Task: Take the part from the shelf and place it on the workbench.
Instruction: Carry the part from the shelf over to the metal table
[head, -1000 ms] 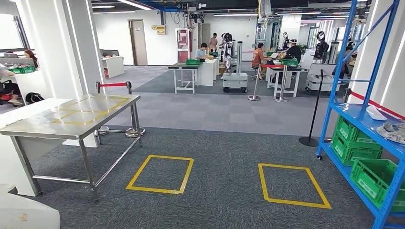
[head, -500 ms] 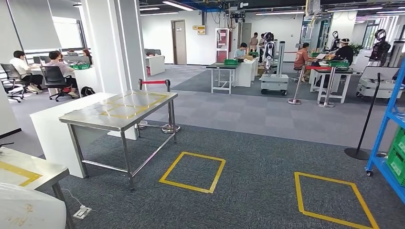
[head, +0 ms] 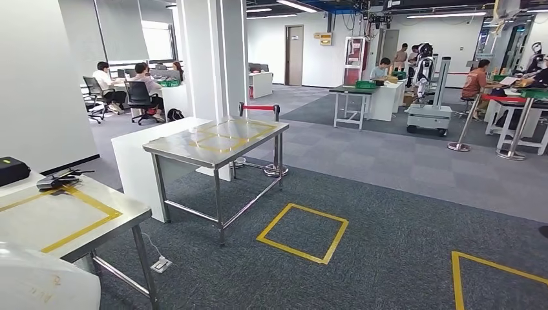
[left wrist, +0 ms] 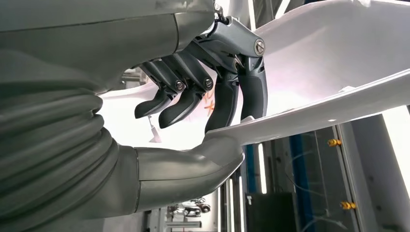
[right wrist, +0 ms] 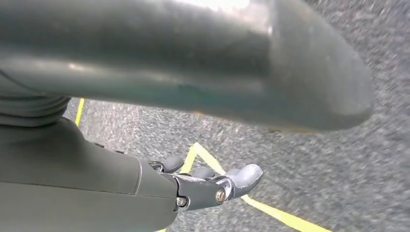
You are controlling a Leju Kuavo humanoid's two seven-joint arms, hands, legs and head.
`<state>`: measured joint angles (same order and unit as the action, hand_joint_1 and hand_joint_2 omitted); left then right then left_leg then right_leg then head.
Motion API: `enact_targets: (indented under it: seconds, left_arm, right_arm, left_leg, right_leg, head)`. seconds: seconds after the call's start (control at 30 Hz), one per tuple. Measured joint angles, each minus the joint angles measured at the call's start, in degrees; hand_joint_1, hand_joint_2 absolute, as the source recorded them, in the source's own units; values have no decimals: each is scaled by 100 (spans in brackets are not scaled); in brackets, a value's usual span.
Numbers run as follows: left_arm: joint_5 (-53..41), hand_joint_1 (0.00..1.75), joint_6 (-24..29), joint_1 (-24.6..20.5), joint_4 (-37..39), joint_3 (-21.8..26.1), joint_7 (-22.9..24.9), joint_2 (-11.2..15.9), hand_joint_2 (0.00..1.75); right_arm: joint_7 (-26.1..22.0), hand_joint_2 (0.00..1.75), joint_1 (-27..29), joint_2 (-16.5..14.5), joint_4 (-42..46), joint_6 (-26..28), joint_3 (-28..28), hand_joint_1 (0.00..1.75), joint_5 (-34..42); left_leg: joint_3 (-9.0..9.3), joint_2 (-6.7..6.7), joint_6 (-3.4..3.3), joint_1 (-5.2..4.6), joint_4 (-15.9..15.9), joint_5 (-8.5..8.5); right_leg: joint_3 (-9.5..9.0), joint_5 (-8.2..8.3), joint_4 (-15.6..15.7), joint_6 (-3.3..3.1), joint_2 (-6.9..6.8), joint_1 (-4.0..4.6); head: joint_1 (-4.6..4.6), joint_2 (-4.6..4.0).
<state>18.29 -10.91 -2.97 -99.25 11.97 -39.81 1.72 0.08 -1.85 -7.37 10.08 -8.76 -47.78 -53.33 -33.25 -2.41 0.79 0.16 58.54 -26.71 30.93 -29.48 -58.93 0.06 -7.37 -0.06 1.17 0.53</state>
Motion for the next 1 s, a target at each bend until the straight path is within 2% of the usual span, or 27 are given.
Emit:
enact_targets:
  seconds: [0.07, 0.1, 0.13, 0.17, 0.2, 0.23, 0.27, 0.3, 0.33, 0.37, 0.4, 0.43, 0.47, 0.5, 0.53, 0.57, 0.63, 0.67, 0.7, 0.73, 0.77, 0.8, 0.83, 0.87, 0.9, 0.93, 1.0]
  left_arm:
    - [3, 175, 10, -35, 38, -34, -22, -5, 175]
    - [5, 175, 11, -53, 52, -61, -29, -13, 175]
    - [7, 175, 11, -68, 69, -85, -32, -21, 175]
    - [7, 175, 13, -73, 86, -103, -33, -29, 175]
    - [7, 175, 15, -72, 101, -114, -34, -36, 175]
    - [7, 175, 17, -72, 114, -115, -34, -38, 175]
    - [7, 175, 19, -73, 122, -115, -34, -39, 175]
    - [7, 175, 20, -75, 128, -115, -34, -40, 175]
    - [7, 175, 20, -77, 132, -117, -35, -44, 175]
    - [6, 175, 20, -82, 137, -121, -26, -47, 175]
    - [-4, 175, 20, -86, 142, -128, -11, -50, 175]
    - [-33, 175, 22, -85, 149, -140, 15, -52, 175]
    - [-77, 175, 24, -84, 156, -155, 43, -49, 175]
    - [-124, 175, 26, -79, 163, -170, 59, -43, 175]
    - [-161, 175, 31, -83, 174, -185, 62, -34, 175]
    - [-178, 175, 33, -101, 189, -199, 51, -24, 175]
    - [-163, 175, 30, -142, 229, -241, 28, -11, 175]
    - [-150, 175, 20, -156, 256, -262, 28, -5, 175]
    - [-139, 175, 9, -162, 286, -284, 33, 4, 175]
    - [-134, 175, -3, -177, 316, -304, 41, 18, 175]
    - [-144, 175, -7, -213, 348, -335, 44, 34, 175]
    - [-166, 175, 1, -278, 382, -373, 41, 47, 175]
    - [-197, 175, 24, -373, 416, -414, 39, 55, 175]
    - [-227, 175, 62, -484, 451, -461, 50, 60, 175]
    - [-247, 175, 114, -588, 479, -502, 73, 67, 175]
    - [-254, 175, 167, -664, 498, -533, 104, 78, 175]
    - [-257, 175, 243, -719, 502, -564, 158, 107, 175]
  right_arm:
    - [-28, 0, -18, -2, 0, 0, 1, 0, 1]
    - [-33, 0, -14, -3, 0, 1, 2, 0, 1]
    - [-35, 0, -4, -4, 0, 1, 2, 0, 1]
    - [-35, 0, 8, -4, 0, 2, 2, 0, 1]
    - [-34, 0, 18, -4, 0, 2, 2, 0, 1]
    - [-34, 0, 24, -4, 0, 2, 2, 0, 2]
    - [-34, 0, 25, -4, 0, 2, 2, 0, 2]
    - [-35, 0, 24, -4, 0, 2, 2, 0, 2]
    - [-35, 0, 23, 1, 0, 2, 2, 0, 2]
    - [-35, 0, 22, 4, 0, 2, 2, 0, -1]
    - [-30, 0, 22, 7, 0, 2, 2, 0, -8]
    - [-15, 0, 20, 10, 0, -4, 2, 0, -24]
    - [3, 0, 18, 8, 0, -17, 3, 0, -47]
    - [20, 0, 14, 3, 0, -35, 4, 0, -70]
    - [24, 0, 11, -1, 0, -51, 5, 0, -84]
    - [9, 0, 13, -5, 0, -60, 6, 0, -82]
    - [-44, 0, 28, -7, 0, -58, 7, 0, -56]
    - [-62, 0, 39, -7, 0, -66, 7, 0, -57]
    - [-53, 0, 50, -7, 0, -96, 9, 0, -98]
    - [-26, 0, 58, -7, -1, -149, 19, 0, -173]
    - [10, 0, 63, -7, -1, -215, 45, 0, -270]
    - [44, 0, 65, -8, -2, -272, 85, 0, -358]
    - [59, 0, 63, -10, -2, -302, 125, 0, -396]
    - [54, 0, 58, -12, -1, -295, 153, 0, -369]
    - [44, 0, 49, -14, -1, -263, 156, 0, -281]
    - [50, 0, 35, -16, -1, -231, 139, 0, -176]
    - [153, 0, 4, -25, -1, -234, 97, 0, -51]
  left_leg:
    - [-2, 127, -72, 30, -25, 33]
    - [-8, 195, -97, 41, -28, 45]
    - [-19, 269, -115, 42, -26, 51]
    - [-29, 349, -123, 41, -22, 54]
    - [-34, 434, -125, 39, -16, 55]
    - [-36, 522, -125, 38, -9, 55]
    - [-33, 609, -123, 37, -1, 55]
    - [-32, 695, -119, 38, 6, 55]
    - [-37, 771, -107, 40, 15, 54]
    - [-50, 848, -82, 42, 22, 56]
    - [-69, 917, -47, 51, 24, 60]
    - [-88, 988, -2, 64, 16, 70]
    - [-116, 1069, 49, 68, -4, 86]
    - [-134, 1090, 86, 74, -12, 95]
    - [-164, 1006, 118, 63, 23, 67]
    - [-238, 844, 144, 48, 157, -24]
    - [-515, 451, 190, 40, 759, -368]
    - [-691, 355, 216, 50, 1128, -535]
    - [-813, 311, 240, 63, 1394, -617]
    - [-844, 287, 257, 74, 1478, -598]
    - [-760, 254, 270, 84, 1339, -475]
    - [-573, 186, 276, 91, 1001, -285]
    - [-368, 63, 263, 85, 611, -134]
    - [-193, -36, 227, 74, 281, -15]
    - [-89, -97, 179, 59, 82, 42]
    - [-64, -107, 126, 42, 23, 42]
    - [-71, 20, 35, 39, 20, 69]
  right_leg:
    - [107, -190, -278, 68, 314, -26]
    - [259, -363, -601, 92, 519, -38]
    - [464, -548, -999, 100, 641, -39]
    - [667, -684, -1377, 102, 692, -37]
    - [811, -718, -1612, 97, 710, -35]
    - [849, -626, -1619, 82, 722, -33]
    - [776, -434, -1398, 60, 751, -33]
    - [614, -185, -998, 29, 834, -32]
    - [441, 7, -583, -4, 1001, -38]
    - [308, 133, -258, -26, 1140, -36]
    - [232, 185, -66, -40, 1237, -28]
    - [212, 174, -10, -50, 1264, -16]
    - [202, 186, 16, -63, 1181, -11]
    - [185, 200, 46, -85, 1094, -21]
    - [164, 215, 85, -119, 1016, -35]
    - [143, 232, 123, -151, 928, -52]
    - [122, 233, 148, -198, 757, -50]
    - [121, 225, 144, -206, 666, -45]
    - [120, 213, 138, -206, 577, -41]
    - [116, 201, 131, -201, 491, -41]
    - [109, 186, 121, -188, 406, -42]
    - [99, 168, 107, -171, 322, -44]
    - [90, 146, 89, -148, 245, -38]
    - [80, 120, 65, -117, 170, -24]
    - [71, 103, 49, -84, 108, -10]
    - [61, 95, 42, -53, 54, 5]
    - [37, 84, 45, 6, -26, 5]
  head:
    - [5, 1]
    - [10, 1]
    - [13, 1]
    - [15, 0]
    - [16, 1]
    - [17, 1]
    - [17, 1]
    - [19, 1]
    - [18, 0]
    - [16, 0]
    - [16, 0]
    - [16, 1]
    - [18, 1]
    - [21, 1]
    - [14, 1]
    - [5, 0]
    - [-15, -1]
    - [-17, 0]
    - [-19, 0]
    - [-20, 0]
    - [-21, 1]
    - [-23, 0]
    - [-25, 0]
    - [-25, 0]
    - [-22, 0]
    - [-19, 0]
    - [-14, 0]
